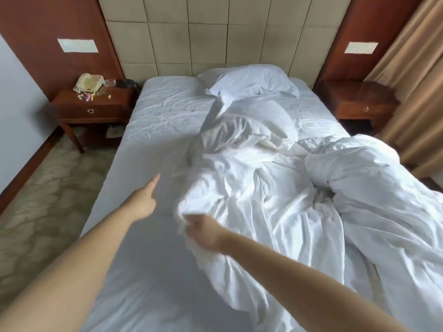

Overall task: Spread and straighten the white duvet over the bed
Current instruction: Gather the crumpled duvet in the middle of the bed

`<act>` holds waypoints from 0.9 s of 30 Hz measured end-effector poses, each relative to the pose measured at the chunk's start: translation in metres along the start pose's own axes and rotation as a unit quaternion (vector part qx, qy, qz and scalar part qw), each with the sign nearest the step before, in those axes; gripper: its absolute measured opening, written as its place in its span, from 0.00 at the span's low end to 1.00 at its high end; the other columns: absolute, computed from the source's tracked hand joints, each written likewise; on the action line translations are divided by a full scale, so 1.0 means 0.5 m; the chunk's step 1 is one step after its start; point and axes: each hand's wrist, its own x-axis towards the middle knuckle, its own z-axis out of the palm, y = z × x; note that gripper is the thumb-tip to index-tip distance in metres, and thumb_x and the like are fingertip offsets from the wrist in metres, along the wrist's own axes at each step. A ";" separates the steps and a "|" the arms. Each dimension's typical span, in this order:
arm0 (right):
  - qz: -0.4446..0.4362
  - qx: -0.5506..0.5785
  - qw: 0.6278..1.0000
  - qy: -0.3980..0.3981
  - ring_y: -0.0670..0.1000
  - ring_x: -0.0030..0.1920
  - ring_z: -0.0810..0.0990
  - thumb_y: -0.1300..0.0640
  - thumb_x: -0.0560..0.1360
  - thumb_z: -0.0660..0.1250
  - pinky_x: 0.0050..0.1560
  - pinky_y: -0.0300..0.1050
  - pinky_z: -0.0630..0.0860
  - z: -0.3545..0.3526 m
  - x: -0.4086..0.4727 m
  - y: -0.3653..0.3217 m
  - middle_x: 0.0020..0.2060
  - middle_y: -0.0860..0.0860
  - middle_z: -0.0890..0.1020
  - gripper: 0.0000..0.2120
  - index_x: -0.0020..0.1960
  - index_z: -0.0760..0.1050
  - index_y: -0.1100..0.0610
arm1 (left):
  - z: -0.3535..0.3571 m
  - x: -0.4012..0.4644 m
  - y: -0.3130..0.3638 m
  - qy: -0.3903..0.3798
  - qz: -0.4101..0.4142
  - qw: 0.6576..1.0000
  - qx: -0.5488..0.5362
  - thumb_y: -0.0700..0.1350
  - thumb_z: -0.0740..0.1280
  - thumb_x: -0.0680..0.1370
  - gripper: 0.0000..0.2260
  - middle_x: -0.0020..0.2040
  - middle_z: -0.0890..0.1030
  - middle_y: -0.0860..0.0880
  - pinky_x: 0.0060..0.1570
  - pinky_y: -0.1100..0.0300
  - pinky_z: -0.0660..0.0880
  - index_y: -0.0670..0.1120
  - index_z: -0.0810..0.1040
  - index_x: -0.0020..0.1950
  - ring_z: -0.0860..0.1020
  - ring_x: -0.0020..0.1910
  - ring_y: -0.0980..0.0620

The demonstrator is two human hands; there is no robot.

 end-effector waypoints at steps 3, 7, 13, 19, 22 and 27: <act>0.126 -0.117 0.971 -0.168 0.49 0.65 0.74 0.64 0.80 0.54 0.63 0.40 0.68 0.107 -0.028 0.107 0.67 0.57 0.73 0.23 0.74 0.63 0.55 | -0.021 -0.002 -0.051 -0.020 -0.034 0.999 0.031 0.35 0.52 0.79 0.33 0.74 0.65 0.47 0.46 0.55 0.75 0.63 0.46 0.77 0.76 0.40 0.52; 0.260 -0.050 0.930 -0.254 0.40 0.17 0.73 0.67 0.80 0.54 0.20 0.30 0.69 0.131 -0.006 0.194 0.22 0.48 0.77 0.22 0.73 0.63 0.60 | 0.016 0.010 -0.060 -0.059 -0.004 0.997 0.058 0.41 0.58 0.81 0.31 0.74 0.65 0.45 0.58 0.53 0.74 0.61 0.47 0.77 0.76 0.59 0.45; 0.249 -0.043 0.930 0.267 0.55 0.57 0.77 0.51 0.77 0.63 0.55 0.45 0.71 -0.101 0.107 0.194 0.53 0.55 0.80 0.21 0.69 0.67 0.54 | 0.047 0.069 0.025 -0.047 0.075 0.995 0.049 0.45 0.63 0.79 0.34 0.75 0.60 0.46 0.66 0.54 0.65 0.57 0.47 0.78 0.64 0.71 0.46; 0.203 -0.174 0.898 0.348 0.59 0.73 0.58 0.40 0.72 0.67 0.70 0.52 0.60 -0.242 0.144 0.152 0.74 0.58 0.55 0.41 0.77 0.50 0.47 | 0.047 0.124 0.109 -0.020 0.113 0.989 0.095 0.49 0.68 0.76 0.39 0.78 0.49 0.48 0.67 0.48 0.66 0.60 0.44 0.77 0.59 0.74 0.46; 0.186 -0.356 0.879 0.257 0.60 0.76 0.43 0.35 0.68 0.69 0.74 0.60 0.48 -0.264 0.169 0.152 0.77 0.56 0.42 0.46 0.77 0.47 0.44 | 0.043 0.148 0.147 -0.017 0.134 0.981 0.139 0.50 0.70 0.74 0.41 0.78 0.45 0.50 0.66 0.46 0.67 0.61 0.45 0.77 0.57 0.75 0.44; 0.161 -0.503 0.822 0.213 0.62 0.74 0.32 0.38 0.68 0.71 0.71 0.62 0.33 -0.292 0.211 0.195 0.76 0.55 0.34 0.41 0.75 0.57 0.44 | 0.057 0.188 0.180 -0.048 0.167 0.965 0.198 0.51 0.72 0.72 0.44 0.78 0.43 0.53 0.66 0.47 0.67 0.61 0.45 0.77 0.56 0.75 0.47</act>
